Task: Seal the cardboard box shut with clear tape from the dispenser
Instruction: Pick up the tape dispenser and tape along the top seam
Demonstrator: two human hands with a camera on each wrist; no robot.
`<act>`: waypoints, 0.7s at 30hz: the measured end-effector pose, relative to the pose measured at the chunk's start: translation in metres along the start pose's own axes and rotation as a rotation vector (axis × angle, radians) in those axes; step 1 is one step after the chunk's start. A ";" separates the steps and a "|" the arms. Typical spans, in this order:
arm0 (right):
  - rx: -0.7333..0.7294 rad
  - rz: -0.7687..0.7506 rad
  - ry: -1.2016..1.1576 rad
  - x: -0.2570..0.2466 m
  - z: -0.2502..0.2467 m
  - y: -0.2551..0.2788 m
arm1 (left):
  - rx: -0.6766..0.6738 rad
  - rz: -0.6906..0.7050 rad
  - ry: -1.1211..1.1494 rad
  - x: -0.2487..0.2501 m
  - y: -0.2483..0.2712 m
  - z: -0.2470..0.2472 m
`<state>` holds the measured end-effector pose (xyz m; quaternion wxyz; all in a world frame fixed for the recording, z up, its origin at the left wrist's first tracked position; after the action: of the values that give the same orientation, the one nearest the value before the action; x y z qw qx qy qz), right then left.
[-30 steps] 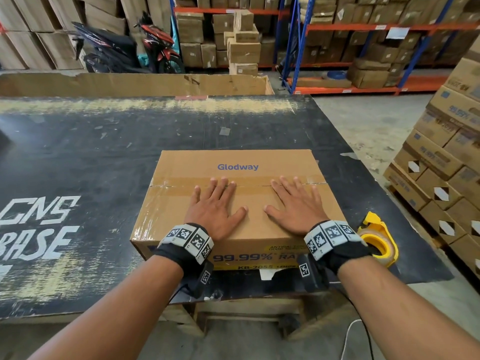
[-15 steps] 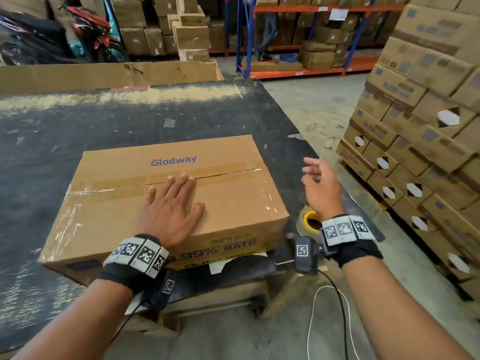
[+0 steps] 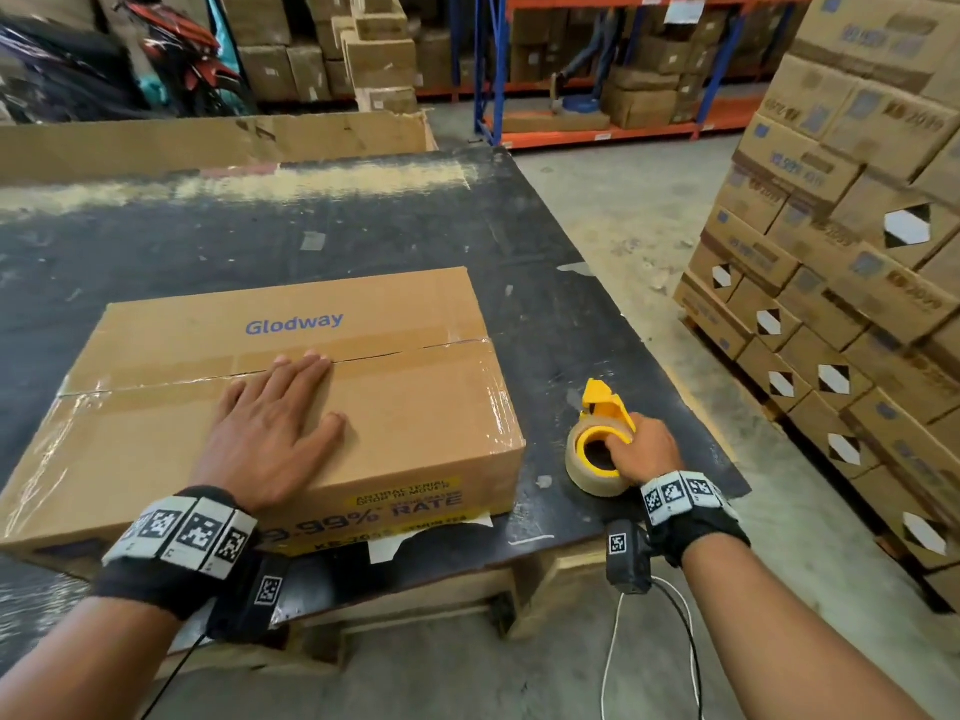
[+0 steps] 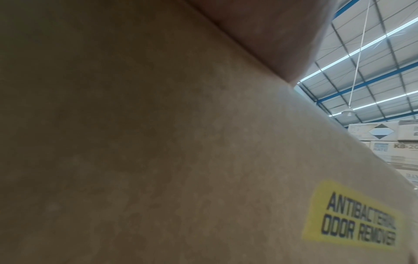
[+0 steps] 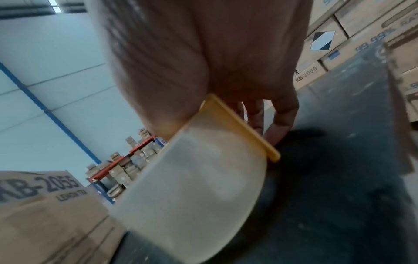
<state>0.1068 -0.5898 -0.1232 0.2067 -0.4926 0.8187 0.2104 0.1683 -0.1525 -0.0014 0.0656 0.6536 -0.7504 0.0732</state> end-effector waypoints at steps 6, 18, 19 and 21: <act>-0.006 -0.172 -0.196 -0.034 -0.046 -0.006 | 0.000 -0.003 -0.005 -0.001 0.000 -0.001; -0.113 -0.854 -0.385 -0.273 -0.097 -0.018 | -0.022 -0.046 -0.004 -0.001 0.001 0.000; -0.130 -0.899 -0.312 -0.288 -0.087 -0.015 | -0.021 -0.048 -0.004 -0.001 0.000 0.000; -0.184 -0.973 -0.216 -0.308 -0.067 -0.011 | -0.025 -0.045 -0.002 -0.001 0.000 0.000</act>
<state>0.2395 -0.4096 0.0985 0.3199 -0.8086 0.4465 0.2109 0.1684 -0.1514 -0.0017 0.0747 0.6695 -0.7365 0.0615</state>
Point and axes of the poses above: each hand's wrist, its own y-axis away from the middle knuckle, its own z-axis out of the palm, x = y × z, the point moved 7 cm from there along -y, towards the middle knuckle, and after that the axes turned 10 degrees about -z, right-handed, at the moved point
